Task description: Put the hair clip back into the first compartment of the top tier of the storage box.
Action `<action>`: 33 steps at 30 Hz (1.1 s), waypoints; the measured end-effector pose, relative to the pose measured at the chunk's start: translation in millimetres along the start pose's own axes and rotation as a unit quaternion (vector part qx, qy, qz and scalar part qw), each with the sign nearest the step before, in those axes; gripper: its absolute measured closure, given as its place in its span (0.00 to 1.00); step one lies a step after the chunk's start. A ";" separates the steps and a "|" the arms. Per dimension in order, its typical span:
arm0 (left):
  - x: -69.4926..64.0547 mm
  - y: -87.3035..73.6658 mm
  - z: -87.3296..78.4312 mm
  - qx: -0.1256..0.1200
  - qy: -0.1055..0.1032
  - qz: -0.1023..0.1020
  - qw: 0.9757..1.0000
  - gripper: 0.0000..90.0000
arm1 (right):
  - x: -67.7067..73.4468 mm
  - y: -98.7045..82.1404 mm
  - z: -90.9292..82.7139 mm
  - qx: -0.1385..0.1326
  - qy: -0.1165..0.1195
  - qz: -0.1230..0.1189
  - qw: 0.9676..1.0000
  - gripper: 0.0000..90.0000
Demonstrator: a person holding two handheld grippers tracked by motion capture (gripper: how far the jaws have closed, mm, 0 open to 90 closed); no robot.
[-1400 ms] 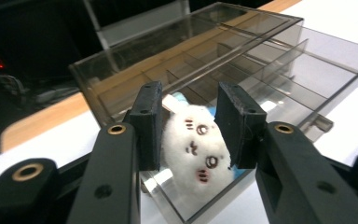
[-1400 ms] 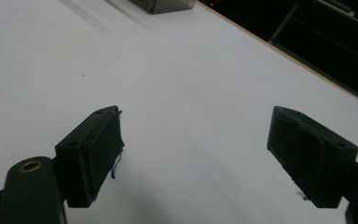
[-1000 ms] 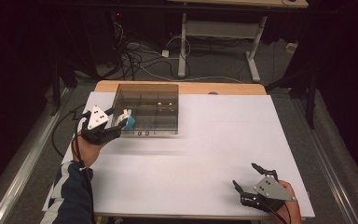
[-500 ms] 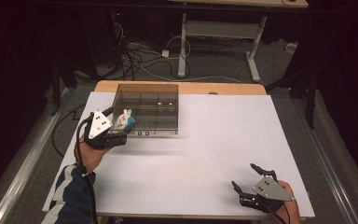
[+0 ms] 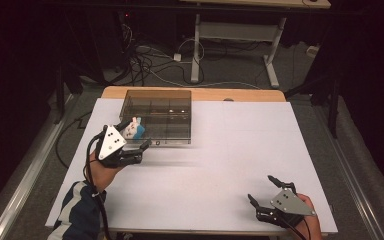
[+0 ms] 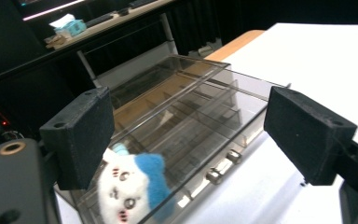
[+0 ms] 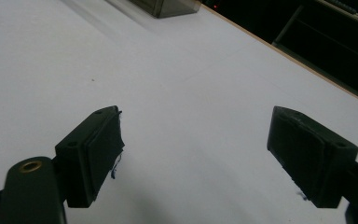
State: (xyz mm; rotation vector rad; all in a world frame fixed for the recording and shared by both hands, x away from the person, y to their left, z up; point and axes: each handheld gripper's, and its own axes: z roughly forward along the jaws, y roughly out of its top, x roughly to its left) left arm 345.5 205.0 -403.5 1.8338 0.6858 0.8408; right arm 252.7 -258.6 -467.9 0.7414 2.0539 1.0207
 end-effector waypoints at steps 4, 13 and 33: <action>-5.7 2.1 -0.8 -0.006 -0.006 0.004 1.000 0.17 | 1.0 0.7 0.0 -0.001 0.000 -0.001 1.000 0.20; -23.1 4.4 -2.5 -0.013 -0.023 0.019 0.999 0.17 | 5.3 2.9 0.4 -0.004 0.006 -0.004 1.000 0.20; -50.7 0.3 -4.6 -0.013 -0.053 0.048 0.997 0.17 | 13.2 6.3 1.4 -0.006 0.015 -0.011 1.000 0.20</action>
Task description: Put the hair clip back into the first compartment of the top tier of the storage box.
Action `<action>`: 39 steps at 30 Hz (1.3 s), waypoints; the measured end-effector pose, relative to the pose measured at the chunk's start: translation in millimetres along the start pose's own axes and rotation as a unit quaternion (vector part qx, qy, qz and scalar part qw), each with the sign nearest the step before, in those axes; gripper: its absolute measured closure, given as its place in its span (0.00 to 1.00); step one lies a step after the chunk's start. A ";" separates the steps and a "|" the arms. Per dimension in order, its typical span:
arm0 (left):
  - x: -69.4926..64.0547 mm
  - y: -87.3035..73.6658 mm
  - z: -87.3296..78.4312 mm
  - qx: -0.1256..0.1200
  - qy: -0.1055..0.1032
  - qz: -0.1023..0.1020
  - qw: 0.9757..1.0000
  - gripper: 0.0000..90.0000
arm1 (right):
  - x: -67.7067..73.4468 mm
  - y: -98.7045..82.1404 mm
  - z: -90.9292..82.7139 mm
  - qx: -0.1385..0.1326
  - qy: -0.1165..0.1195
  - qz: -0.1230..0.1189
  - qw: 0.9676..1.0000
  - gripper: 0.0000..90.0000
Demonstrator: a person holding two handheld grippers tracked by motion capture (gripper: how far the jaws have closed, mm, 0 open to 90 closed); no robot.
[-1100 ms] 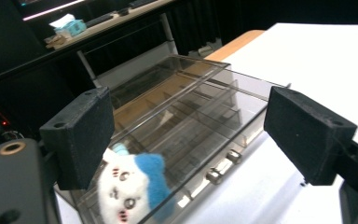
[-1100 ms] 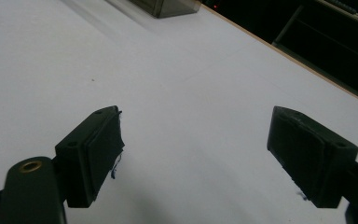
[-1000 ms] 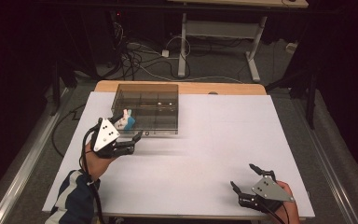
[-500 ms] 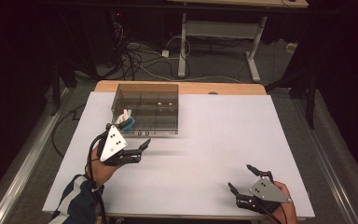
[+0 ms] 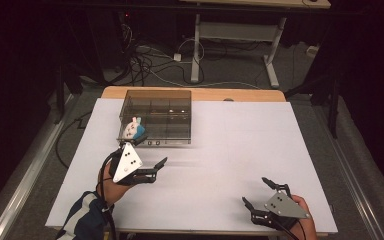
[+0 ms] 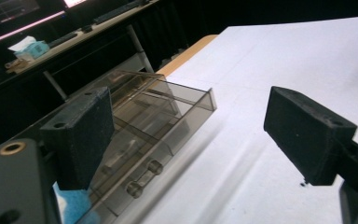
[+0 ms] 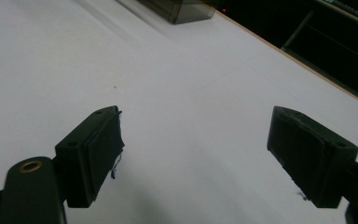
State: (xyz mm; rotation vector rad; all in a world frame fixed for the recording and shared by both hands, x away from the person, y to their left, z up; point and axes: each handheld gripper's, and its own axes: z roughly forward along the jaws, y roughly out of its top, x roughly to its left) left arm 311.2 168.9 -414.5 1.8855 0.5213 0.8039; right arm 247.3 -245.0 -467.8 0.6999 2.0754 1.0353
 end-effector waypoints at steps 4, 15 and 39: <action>-6.8 -3.4 1.9 0.008 -0.005 0.010 1.000 0.17 | 1.4 0.6 0.4 0.000 0.001 0.000 1.000 0.20; -17.9 -20.2 7.7 0.030 -0.026 0.014 0.999 0.17 | 1.4 1.1 1.3 -0.001 0.001 0.001 1.000 0.20; -35.4 -66.7 -7.6 0.109 -0.056 0.003 0.992 0.17 | 1.4 0.3 4.2 0.000 0.007 -0.002 1.000 0.20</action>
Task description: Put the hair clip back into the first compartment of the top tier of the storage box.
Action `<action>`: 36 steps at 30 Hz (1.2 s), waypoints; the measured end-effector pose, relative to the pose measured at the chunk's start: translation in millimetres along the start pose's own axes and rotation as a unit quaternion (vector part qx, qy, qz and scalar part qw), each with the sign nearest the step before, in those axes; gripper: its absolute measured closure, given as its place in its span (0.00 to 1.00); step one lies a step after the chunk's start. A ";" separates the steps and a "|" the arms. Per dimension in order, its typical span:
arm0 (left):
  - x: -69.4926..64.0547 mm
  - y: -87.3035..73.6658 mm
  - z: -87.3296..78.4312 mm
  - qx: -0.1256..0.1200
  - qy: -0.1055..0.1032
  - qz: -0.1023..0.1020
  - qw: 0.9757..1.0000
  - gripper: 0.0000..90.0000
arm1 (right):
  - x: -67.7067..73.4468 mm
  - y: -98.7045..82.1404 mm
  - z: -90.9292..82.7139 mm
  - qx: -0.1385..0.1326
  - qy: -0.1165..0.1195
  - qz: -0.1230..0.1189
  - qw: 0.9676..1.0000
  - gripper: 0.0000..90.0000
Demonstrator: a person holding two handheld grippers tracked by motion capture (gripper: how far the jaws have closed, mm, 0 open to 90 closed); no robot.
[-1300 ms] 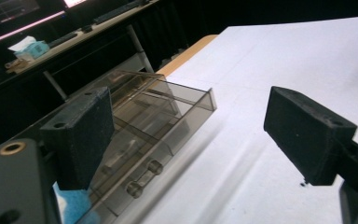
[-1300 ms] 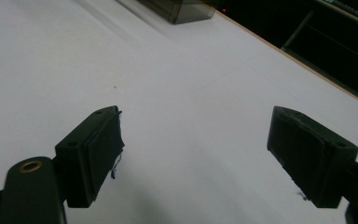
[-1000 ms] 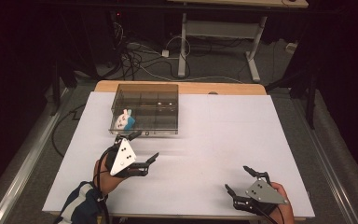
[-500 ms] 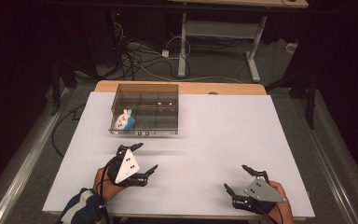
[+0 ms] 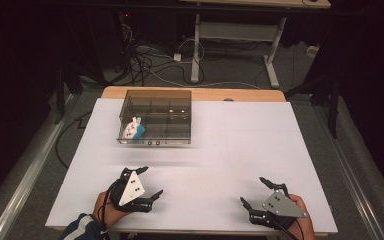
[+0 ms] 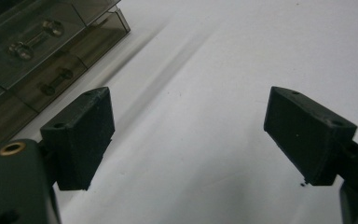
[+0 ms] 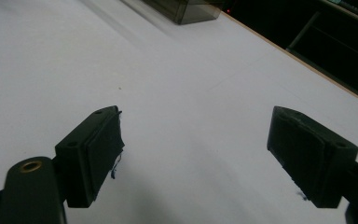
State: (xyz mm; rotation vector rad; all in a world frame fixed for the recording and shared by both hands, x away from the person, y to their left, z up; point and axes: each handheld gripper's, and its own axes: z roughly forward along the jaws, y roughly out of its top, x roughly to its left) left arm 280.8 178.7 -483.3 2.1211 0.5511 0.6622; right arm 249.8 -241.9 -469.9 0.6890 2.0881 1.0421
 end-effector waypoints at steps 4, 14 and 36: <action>0.1 0.5 -0.6 -0.005 -0.003 0.002 1.000 0.17 | 0.8 0.3 0.1 0.002 -0.001 -0.002 1.000 0.20; 1.4 0.1 -1.7 -0.007 -0.005 0.005 1.000 0.17 | 3.4 1.8 -1.0 0.003 -0.003 -0.007 1.000 0.20; 1.8 -0.1 3.2 0.004 -0.009 0.009 1.000 0.17 | 1.2 1.5 -3.4 -0.001 -0.005 -0.005 1.000 0.20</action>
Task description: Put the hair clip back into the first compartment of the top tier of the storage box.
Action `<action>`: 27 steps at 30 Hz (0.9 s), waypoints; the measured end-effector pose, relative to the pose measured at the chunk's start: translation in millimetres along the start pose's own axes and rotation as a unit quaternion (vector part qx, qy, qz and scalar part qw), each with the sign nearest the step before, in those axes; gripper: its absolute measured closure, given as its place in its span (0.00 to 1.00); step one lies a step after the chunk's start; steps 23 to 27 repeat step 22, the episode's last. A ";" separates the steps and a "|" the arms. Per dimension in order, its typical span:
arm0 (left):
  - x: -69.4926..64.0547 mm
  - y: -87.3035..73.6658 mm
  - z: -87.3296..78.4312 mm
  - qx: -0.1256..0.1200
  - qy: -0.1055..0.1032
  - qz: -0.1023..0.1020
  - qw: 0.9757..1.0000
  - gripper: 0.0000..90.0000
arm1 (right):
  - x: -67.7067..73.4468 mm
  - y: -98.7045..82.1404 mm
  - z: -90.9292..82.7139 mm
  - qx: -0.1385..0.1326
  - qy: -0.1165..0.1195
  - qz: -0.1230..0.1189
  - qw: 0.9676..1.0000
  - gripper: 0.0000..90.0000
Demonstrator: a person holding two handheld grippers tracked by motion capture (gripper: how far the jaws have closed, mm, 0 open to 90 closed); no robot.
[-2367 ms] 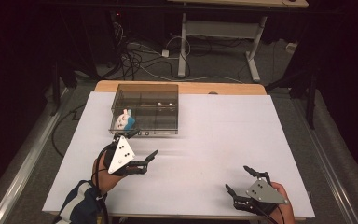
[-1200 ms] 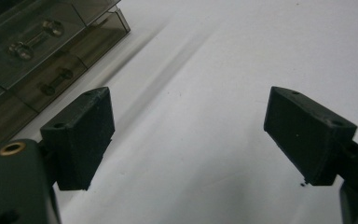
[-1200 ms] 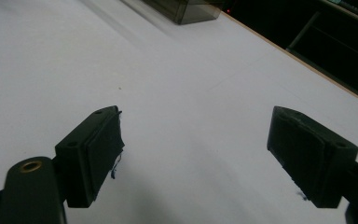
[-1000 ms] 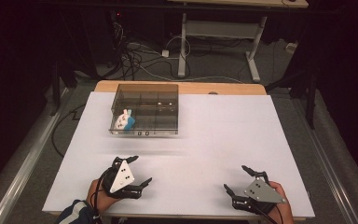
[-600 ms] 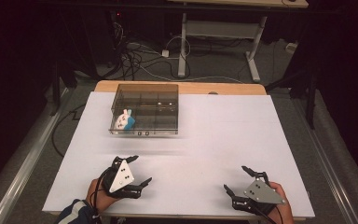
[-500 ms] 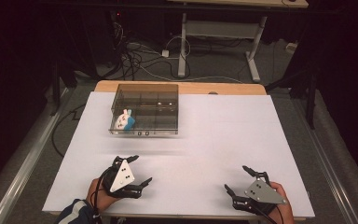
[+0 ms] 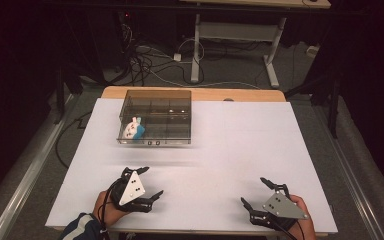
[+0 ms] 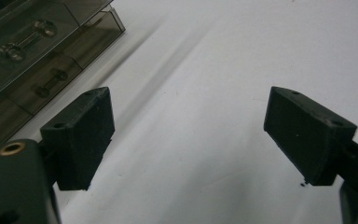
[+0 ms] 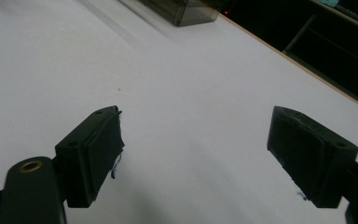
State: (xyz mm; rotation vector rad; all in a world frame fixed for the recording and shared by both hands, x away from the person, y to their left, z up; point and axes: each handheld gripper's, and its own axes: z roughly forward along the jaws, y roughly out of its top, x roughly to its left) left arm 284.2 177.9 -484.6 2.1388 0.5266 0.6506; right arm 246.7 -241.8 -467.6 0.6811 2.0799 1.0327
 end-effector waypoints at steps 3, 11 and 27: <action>0.5 0.0 0.2 0.000 0.000 0.000 1.000 0.17 | -0.3 -0.2 -0.1 0.000 0.000 0.000 1.000 0.20; 3.7 -0.8 2.7 0.004 0.003 -0.006 1.000 0.17 | -2.5 -1.2 -0.1 -0.001 0.000 0.003 1.000 0.20; 7.1 -1.4 5.5 0.010 0.002 -0.011 1.000 0.17 | -4.6 -2.1 -1.1 -0.003 -0.001 0.007 1.000 0.20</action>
